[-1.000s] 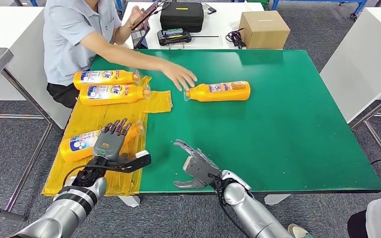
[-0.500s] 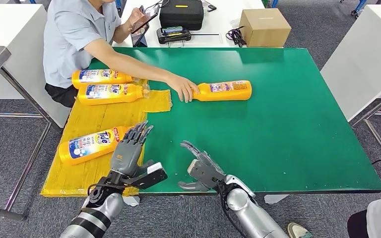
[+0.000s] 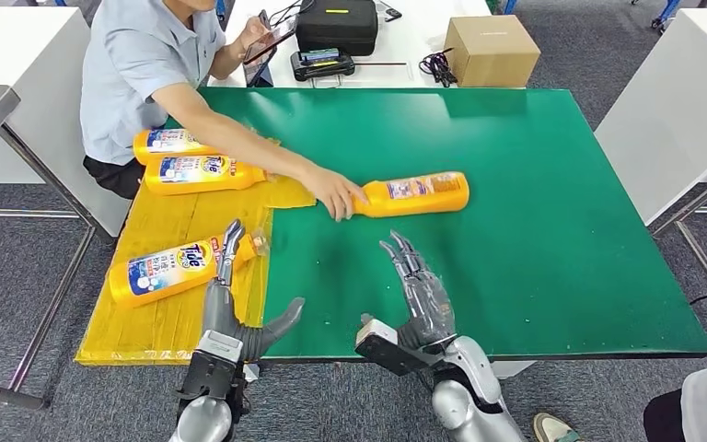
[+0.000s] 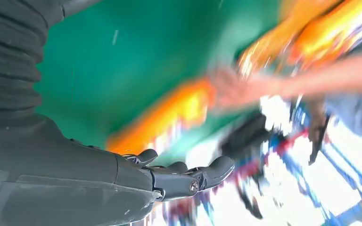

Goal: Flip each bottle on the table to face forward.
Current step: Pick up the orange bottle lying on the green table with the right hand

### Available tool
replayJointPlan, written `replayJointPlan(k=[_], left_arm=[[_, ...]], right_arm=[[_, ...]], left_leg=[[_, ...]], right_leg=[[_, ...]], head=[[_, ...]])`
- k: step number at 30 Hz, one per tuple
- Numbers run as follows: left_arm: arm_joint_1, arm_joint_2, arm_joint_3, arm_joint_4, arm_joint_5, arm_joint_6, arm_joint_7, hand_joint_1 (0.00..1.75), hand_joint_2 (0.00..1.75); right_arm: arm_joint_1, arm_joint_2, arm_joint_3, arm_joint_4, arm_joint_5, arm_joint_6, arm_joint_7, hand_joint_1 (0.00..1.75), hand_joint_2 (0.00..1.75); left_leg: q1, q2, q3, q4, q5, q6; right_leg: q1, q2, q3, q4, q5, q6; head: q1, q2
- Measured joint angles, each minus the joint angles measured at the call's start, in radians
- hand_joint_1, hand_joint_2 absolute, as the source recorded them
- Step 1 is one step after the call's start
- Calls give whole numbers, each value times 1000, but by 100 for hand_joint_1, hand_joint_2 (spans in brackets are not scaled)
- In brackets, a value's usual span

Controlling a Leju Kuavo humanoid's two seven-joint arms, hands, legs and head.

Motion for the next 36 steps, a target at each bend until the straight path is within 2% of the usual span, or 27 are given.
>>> replayJointPlan(k=[6,13,18,29,36], left_arm=[[32,-16,-24,-20,16,-19,11,0,175],[50,-20,-37,-24,25,-30,19,0,175],[54,-20,-41,-26,32,-33,27,0,175],[75,-20,-55,-61,27,-33,45,0,175],[82,-20,-63,-68,26,-33,48,0,175]], right_arm=[[18,-58,-1,-22,281,-124,126,0,175],[13,-128,-7,-5,415,-136,211,0,175],[0,-162,-7,25,450,-89,247,0,175],[-8,-222,-7,61,378,102,321,0,175],[-8,-244,-7,63,370,123,326,0,175]], left_leg=[[0,0,0,0,0,0],[0,0,0,0,0,0],[0,0,0,0,0,0],[-1,0,0,0,0,0],[0,0,0,0,0,0]], right_leg=[[0,0,0,0,0,0],[0,0,0,0,0,0],[0,0,0,0,0,0],[0,0,0,0,0,0],[0,0,0,0,0,0]], head=[[0,0],[0,0],[0,0],[0,0],[0,0]])
